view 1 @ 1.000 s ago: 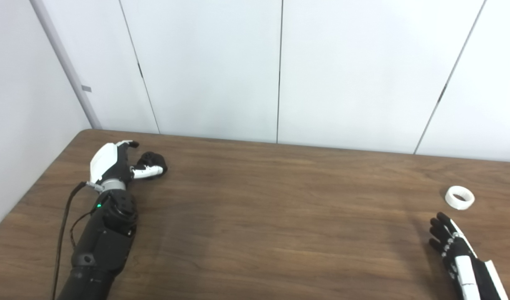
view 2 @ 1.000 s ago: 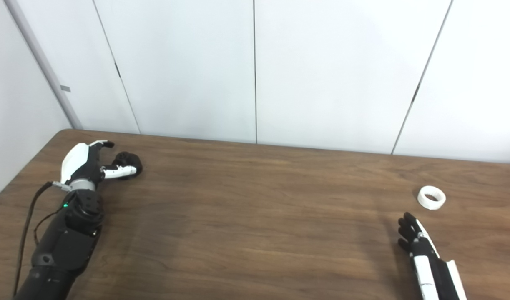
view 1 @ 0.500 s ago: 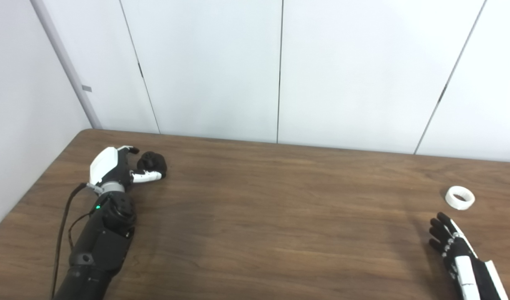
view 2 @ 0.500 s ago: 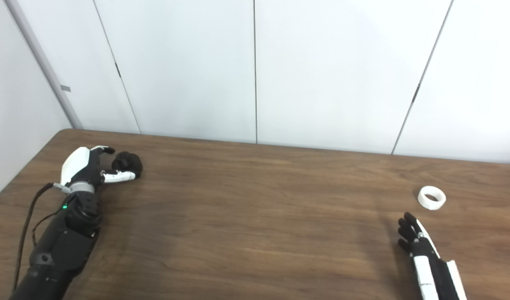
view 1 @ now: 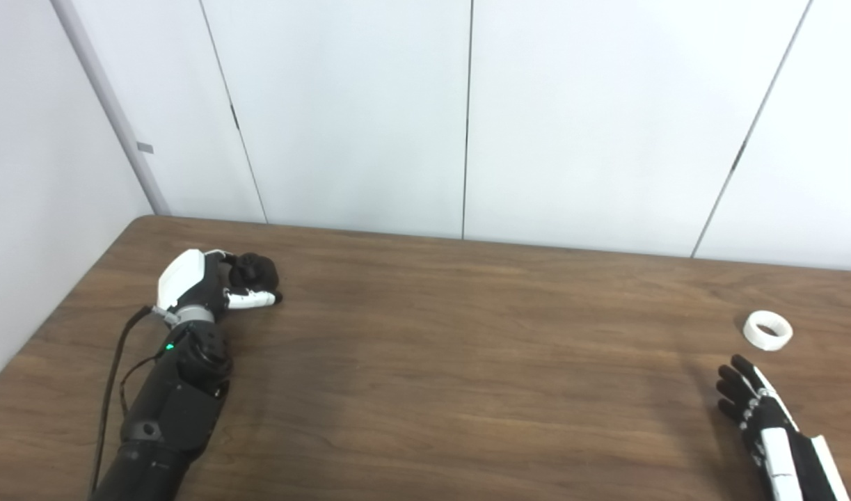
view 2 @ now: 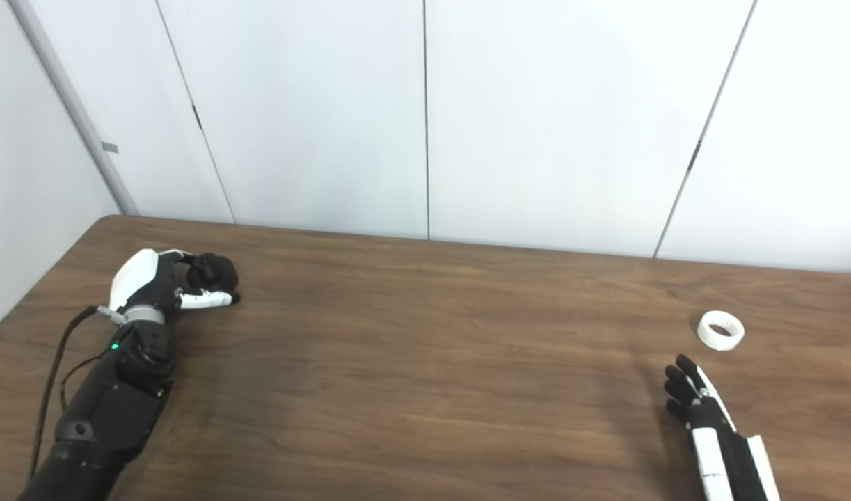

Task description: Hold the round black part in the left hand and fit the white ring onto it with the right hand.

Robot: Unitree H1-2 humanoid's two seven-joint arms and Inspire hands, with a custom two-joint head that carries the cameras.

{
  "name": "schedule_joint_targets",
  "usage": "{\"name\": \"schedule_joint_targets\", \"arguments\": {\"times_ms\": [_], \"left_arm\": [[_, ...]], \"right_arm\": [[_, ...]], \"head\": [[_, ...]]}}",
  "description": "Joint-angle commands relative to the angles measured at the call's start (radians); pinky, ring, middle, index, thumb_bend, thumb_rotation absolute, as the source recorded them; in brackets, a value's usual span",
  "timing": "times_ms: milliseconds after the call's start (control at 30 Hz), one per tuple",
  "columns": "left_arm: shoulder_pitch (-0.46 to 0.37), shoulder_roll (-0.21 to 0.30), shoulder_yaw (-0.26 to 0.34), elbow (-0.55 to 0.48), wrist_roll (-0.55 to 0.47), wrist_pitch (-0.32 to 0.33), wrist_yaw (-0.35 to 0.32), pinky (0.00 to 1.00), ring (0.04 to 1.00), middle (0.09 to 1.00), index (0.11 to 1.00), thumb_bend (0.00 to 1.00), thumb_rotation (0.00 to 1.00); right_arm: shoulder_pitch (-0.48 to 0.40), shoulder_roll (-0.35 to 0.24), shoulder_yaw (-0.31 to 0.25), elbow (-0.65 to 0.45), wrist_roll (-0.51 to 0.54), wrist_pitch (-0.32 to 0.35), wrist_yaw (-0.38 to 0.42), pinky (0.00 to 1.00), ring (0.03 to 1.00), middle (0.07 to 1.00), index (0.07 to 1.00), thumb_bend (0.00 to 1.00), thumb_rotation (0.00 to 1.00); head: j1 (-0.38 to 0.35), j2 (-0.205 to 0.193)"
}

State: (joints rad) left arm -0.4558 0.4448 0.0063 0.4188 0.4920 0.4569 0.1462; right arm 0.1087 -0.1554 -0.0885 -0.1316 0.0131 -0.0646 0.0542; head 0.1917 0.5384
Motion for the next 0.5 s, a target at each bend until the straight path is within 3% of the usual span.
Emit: {"name": "schedule_joint_targets", "arguments": {"times_ms": [0, 467], "left_arm": [[-0.055, 0.031, 0.009, -0.015, 0.001, -0.003, 0.013, 1.0, 0.966, 0.905, 0.732, 0.89, 0.22], [-0.07, 0.035, -0.001, 0.012, 0.028, 0.01, 0.024, 1.0, 0.943, 0.869, 0.705, 0.88, 0.21]], "right_arm": [[0.012, 0.019, 0.008, 0.013, -0.001, -0.014, -0.008, 0.9, 0.907, 0.908, 0.921, 0.63, 0.99], [0.01, 0.021, 0.007, 0.011, -0.006, -0.011, -0.012, 0.92, 0.915, 0.908, 0.922, 0.63, 0.99]], "head": [[-0.001, 0.001], [0.0, 0.003]]}}
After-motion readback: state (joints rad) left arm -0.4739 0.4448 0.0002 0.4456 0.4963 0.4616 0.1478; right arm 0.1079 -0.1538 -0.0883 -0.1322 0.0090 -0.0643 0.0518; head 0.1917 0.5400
